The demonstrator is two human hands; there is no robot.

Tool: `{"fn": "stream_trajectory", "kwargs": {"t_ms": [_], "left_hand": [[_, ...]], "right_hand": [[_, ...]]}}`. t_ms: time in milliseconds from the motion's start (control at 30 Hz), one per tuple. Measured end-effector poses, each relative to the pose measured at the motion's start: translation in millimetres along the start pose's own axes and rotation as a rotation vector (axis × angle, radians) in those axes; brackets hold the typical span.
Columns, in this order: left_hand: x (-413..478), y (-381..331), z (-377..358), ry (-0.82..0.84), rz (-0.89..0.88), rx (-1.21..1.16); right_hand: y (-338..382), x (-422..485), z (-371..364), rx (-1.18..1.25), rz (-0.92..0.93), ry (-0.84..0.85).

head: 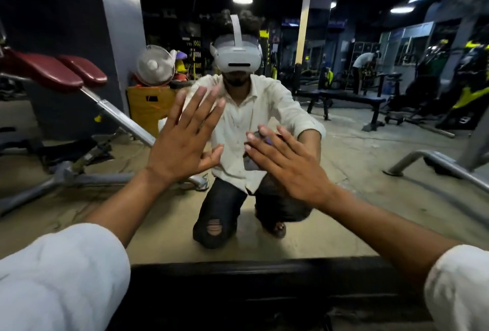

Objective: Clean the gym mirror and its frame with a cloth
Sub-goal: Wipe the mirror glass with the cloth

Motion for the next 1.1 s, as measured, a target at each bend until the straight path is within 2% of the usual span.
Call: {"fn": "stream_trajectory", "kwargs": {"t_ms": [33,133,167,233,367,433,467,500,600,633,667,700,767,833,900,1033,1100], "left_hand": [[-0.1,-0.6,2.0,-0.014,0.002,-0.014],[11.5,-2.1,14.2,-0.065,-0.001,-0.051],[24.7,-2.2,19.7,-0.079,0.003,-0.058],[63.8,-2.6,30.4,-0.124,0.03,-0.067],[129.5,-2.5,26.1,-0.11,0.131,-0.015],[133.5,-3.5,17.8,-0.103,0.158,-0.002],[131.9,-4.2,16.0,-0.108,0.157,-0.003],[131.3,-4.4,15.5,-0.112,0.15,-0.003],[130.5,-4.3,17.1,-0.101,0.144,0.005],[130.1,-7.2,17.5,-0.107,0.116,0.013],[129.9,-12.7,17.0,-0.113,0.063,0.022],[129.2,-19.0,15.8,-0.112,-0.004,0.034],[125.5,-28.5,13.1,-0.104,-0.105,0.061],[114.8,-38.2,9.4,-0.082,-0.129,0.065],[90.8,-56.6,1.1,-0.045,-0.135,0.056],[43.5,-81.6,-16.6,-0.011,-0.043,0.04],[41.0,-81.8,-20.1,-0.011,-0.024,0.048]], "right_hand": [[-11.0,8.6,7.0,-0.003,0.056,0.007],[-45.4,22.8,29.4,-0.121,0.397,0.063],[-68.5,30.2,43.7,-0.137,0.42,0.043],[-120.0,49.6,79.1,-0.135,0.287,-0.057],[-206.1,54.3,137.3,0.029,-0.38,-0.488],[-206.9,43.6,130.2,0.11,-0.585,-0.586],[-193.5,42.4,119.3,0.107,-0.567,-0.56],[-173.9,43.3,106.7,0.092,-0.462,-0.5],[-138.7,33.4,82.3,-0.035,0.009,-0.243],[-150.0,29.4,86.1,-0.086,0.054,-0.223],[-170.3,26.8,93.6,-0.096,-0.003,-0.251],[-193.1,22.6,105.1,-0.069,-0.135,-0.32],[-222.7,2.0,120.4,0.049,-0.479,-0.506],[-200.6,-11.8,106.2,0.136,-0.631,-0.582],[-144.7,-17.4,69.4,0.188,-0.522,-0.53],[-9.6,-67.3,-17.6,0.074,-0.005,-0.249],[21.6,-91.0,-46.1,0.068,0.159,-0.117]]}}
Point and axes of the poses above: each hand's wrist, its own x-axis towards the middle knuckle, its own z-axis out of the back of the hand, y = z × x, the point moved 8 cm from there along x, towards the middle knuckle, and after that the axes turned 3 degrees about z, right-handed, at the moved point
